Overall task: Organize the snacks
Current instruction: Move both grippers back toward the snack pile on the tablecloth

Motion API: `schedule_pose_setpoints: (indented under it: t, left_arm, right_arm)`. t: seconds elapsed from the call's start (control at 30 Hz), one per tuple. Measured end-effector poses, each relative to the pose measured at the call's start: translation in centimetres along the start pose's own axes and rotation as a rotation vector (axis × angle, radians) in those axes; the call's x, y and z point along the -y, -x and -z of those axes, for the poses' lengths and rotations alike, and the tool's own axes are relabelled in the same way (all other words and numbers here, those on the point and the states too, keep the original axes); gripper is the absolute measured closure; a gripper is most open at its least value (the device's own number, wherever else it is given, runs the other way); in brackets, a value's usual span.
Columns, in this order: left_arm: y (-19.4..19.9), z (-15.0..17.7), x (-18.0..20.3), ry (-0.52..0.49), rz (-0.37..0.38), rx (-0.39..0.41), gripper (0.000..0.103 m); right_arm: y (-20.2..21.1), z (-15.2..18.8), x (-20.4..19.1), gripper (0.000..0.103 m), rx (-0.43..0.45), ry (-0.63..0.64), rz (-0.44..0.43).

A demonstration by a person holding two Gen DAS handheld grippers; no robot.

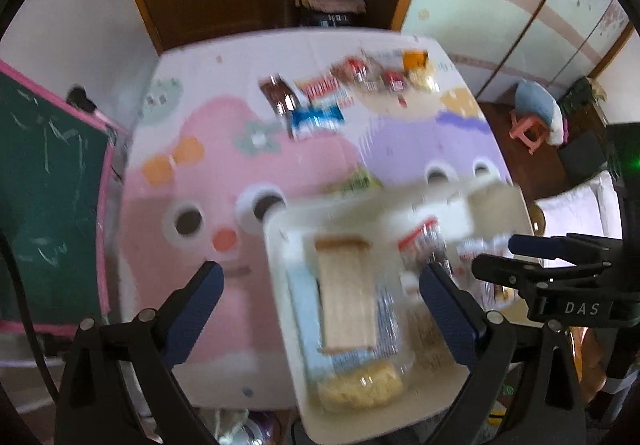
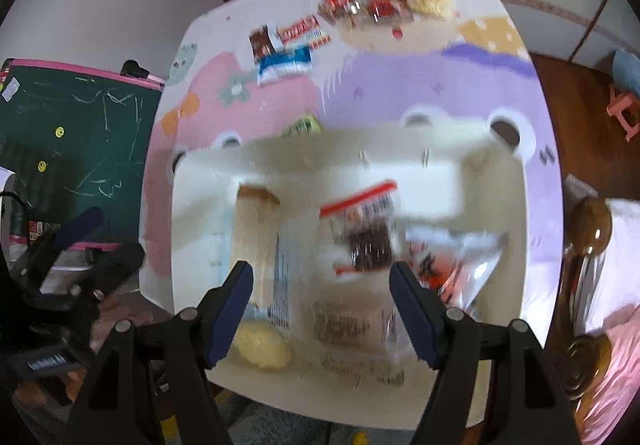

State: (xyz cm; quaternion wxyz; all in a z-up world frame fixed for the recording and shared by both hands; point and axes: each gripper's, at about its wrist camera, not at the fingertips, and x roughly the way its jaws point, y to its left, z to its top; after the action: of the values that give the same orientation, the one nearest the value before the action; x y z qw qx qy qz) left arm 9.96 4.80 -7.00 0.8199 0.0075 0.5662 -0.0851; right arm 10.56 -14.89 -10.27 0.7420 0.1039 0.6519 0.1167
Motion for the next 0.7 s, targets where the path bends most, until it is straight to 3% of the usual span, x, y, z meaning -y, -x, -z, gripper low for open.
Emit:
schedule_pose_setpoints:
  t: [0.2, 0.4, 0.53, 0.7]
  left_arm:
    - [0.1, -5.8, -1.3, -0.005, -0.026, 0.058, 0.005]
    - [-2.7, -11.1, -2.0, 0.004, -0.011, 0.05, 0.005]
    - [-6.6, -13.9, -1.8, -0.016, -0.009, 0.004, 0.005]
    - [-12.6, -15.9, -1.8, -0.026, -0.021, -0.082, 0.005]
  right_arm:
    - [1.7, -4.8, -1.1, 0.032, 0.074, 0.04, 0.022]
    - [1.1, -9.4, -2.2, 0.032, 0.112, 0.065, 0.037]
    - [-1.4, -11.8, -2.4, 0.032, 0.087, 0.079, 0.059]
    - [-6.9, -13.3, -2.3, 0.032, -0.018, 0.082, 0.077]
